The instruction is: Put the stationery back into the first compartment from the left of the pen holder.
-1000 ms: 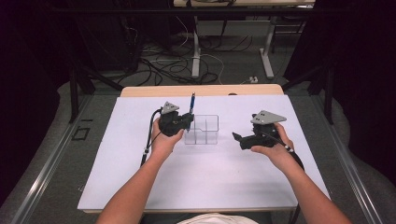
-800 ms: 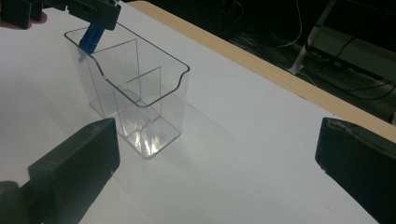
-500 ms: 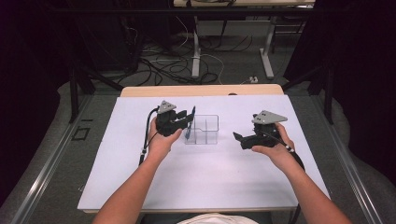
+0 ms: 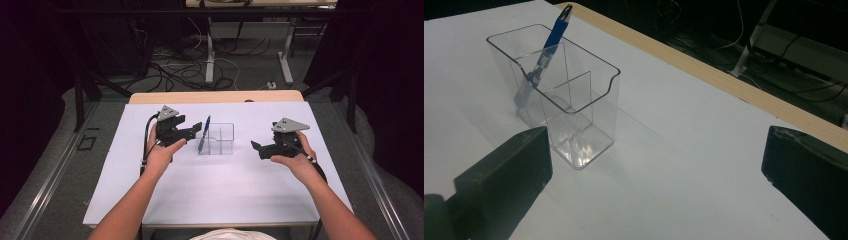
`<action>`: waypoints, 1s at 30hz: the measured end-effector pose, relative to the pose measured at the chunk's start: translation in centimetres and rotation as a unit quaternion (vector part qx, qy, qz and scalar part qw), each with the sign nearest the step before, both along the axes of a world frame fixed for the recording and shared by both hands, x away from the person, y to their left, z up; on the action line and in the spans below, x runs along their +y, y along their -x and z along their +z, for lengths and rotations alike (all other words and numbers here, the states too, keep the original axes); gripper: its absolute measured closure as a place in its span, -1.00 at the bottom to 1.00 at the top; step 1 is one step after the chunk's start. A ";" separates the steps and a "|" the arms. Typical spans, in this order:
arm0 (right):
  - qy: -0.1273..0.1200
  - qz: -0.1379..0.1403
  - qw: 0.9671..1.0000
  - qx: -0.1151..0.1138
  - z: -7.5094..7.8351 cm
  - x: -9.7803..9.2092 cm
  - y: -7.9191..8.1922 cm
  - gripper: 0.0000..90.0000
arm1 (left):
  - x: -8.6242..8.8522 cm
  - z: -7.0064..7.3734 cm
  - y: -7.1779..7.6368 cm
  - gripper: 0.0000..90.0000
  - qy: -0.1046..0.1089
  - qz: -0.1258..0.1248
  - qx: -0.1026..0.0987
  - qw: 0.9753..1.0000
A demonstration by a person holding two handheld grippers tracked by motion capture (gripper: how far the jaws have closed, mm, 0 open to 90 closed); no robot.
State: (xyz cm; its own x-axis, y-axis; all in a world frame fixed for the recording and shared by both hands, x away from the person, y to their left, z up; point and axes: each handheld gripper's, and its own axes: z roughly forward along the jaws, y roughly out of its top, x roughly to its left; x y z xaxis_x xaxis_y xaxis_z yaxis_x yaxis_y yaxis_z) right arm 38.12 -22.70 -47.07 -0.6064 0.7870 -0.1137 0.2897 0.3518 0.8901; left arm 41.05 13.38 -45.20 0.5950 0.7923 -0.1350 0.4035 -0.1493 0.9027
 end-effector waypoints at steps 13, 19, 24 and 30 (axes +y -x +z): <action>-0.013 -0.014 1.000 0.017 -0.5 -0.9 -0.1 -1.00 | 4.1 1.2 2.9 -0.80 0.008 0.040 0.001 0.999; -0.013 -0.023 0.999 0.020 -0.9 -1.2 -0.1 -1.00 | 6.3 0.4 3.8 -0.93 0.006 0.057 0.004 0.998; -0.017 -0.032 0.999 0.026 -1.1 -1.6 -0.2 -1.00 | 8.2 -1.1 4.4 -1.00 0.009 0.080 0.008 0.997; -0.026 -0.047 0.998 0.033 -1.7 -2.0 -0.4 -1.00 | 10.4 -3.2 4.9 -1.00 0.010 0.112 0.017 0.994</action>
